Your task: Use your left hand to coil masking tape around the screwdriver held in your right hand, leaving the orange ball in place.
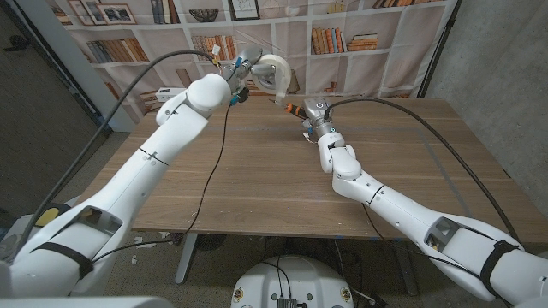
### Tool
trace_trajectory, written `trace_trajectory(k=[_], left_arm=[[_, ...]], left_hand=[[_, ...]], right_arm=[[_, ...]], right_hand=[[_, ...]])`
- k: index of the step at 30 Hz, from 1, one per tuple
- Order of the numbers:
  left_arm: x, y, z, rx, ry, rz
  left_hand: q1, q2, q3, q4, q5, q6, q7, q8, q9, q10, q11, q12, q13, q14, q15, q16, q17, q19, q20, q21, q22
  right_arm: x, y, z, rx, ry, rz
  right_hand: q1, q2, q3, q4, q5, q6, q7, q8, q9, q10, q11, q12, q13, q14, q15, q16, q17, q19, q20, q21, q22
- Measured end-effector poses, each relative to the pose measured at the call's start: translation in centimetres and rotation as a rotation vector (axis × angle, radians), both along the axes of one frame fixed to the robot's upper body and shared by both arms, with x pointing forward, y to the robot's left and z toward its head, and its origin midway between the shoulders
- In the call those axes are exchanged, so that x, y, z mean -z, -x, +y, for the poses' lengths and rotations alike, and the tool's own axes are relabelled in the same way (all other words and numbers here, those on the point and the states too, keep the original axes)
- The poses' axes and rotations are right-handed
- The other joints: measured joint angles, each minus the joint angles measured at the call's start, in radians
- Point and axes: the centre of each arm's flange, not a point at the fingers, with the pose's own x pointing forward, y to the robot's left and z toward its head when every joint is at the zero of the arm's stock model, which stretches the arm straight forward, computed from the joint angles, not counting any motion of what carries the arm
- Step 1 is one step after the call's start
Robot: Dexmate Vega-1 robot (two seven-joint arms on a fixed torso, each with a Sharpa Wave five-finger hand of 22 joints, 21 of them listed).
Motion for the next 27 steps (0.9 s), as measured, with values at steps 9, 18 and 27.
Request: trace_trajectory(k=[9, 18, 27], left_arm=[[1.1, 1.1, 0.0, 0.052, 0.065, 0.144], [2.7, 3.0, 0.0, 0.056, 0.100, 0.224], [4.2, 4.1, 0.3, 0.049, 0.109, 0.278]], left_hand=[[0.012, 0.012, 0.006, -0.017, -0.012, -0.011, 0.014, -0.012, -0.001, 0.002, 0.002, -0.024, -0.021, -0.002, -0.002, -0.008, 0.007, 0.005, 0.005, 0.011, 0.001], [0.043, 0.008, 0.006, -0.036, -0.035, -0.016, 0.018, -0.026, -0.004, 0.002, 0.002, -0.053, -0.043, -0.004, -0.003, -0.043, -0.018, 0.003, 0.007, 0.032, 0.001], [0.076, -0.006, 0.002, -0.051, -0.077, -0.020, 0.014, -0.037, -0.006, 0.002, 0.002, -0.077, -0.069, 0.010, -0.010, -0.095, -0.084, -0.002, 0.013, 0.051, 0.001]], right_arm=[[0.2, -1.2, 0.0, 0.090, -0.022, -0.043], [-0.2, -1.6, -0.5, 0.140, -0.064, -0.075], [-1.1, -1.8, -1.2, 0.175, -0.109, -0.108]], right_hand=[[0.000, 0.000, -0.004, -0.004, 0.000, 0.016, -0.016, 0.000, 0.000, 0.006, 0.002, 0.000, 0.000, 0.005, 0.005, -0.002, 0.005, 0.000, 0.000, 0.000, -0.001], [0.000, 0.000, -0.008, 0.000, 0.000, 0.021, -0.021, 0.000, 0.000, 0.006, 0.002, -0.004, 0.000, 0.007, 0.007, -0.004, 0.008, -0.003, -0.003, 0.000, -0.001], [0.030, 0.031, -0.009, 0.001, 0.000, 0.015, -0.019, -0.004, 0.000, 0.009, 0.005, -0.004, 0.002, 0.036, -0.011, -0.002, 0.012, -0.010, 0.002, 0.000, -0.001]])
